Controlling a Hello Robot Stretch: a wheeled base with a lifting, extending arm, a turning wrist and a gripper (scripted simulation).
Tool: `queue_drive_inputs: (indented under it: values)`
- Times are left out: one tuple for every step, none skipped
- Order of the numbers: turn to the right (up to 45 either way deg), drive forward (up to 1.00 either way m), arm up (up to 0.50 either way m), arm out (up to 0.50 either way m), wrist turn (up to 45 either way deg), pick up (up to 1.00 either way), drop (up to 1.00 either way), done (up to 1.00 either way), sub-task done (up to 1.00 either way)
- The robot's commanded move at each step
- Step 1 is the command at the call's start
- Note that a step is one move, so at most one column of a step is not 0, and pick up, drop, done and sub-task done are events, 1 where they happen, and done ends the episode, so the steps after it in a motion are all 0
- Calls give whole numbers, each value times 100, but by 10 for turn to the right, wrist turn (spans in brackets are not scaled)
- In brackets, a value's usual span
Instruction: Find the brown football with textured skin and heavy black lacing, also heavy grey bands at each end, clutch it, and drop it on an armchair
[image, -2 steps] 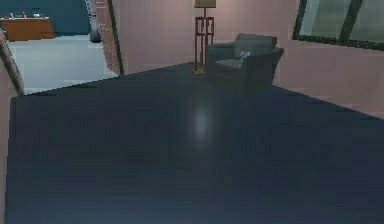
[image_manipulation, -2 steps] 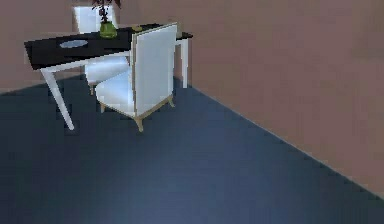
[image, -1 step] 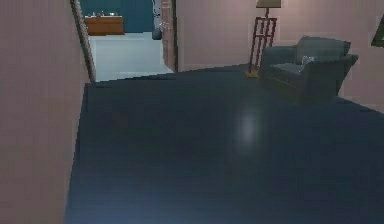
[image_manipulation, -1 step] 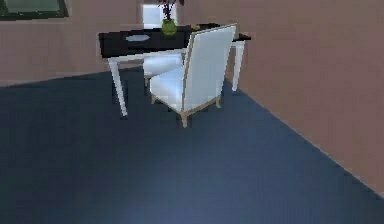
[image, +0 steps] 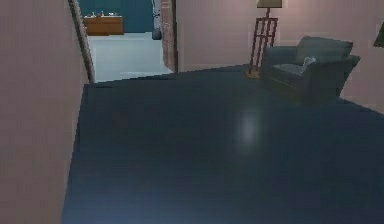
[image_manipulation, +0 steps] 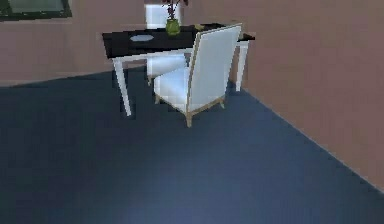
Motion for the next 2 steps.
queue_drive_inputs:
  values:
    - [-210, 0, 0, 0, 0, 0, 0, 0, 0]
    - [0, 100, 0, 0, 0, 0, 0, 0, 0]
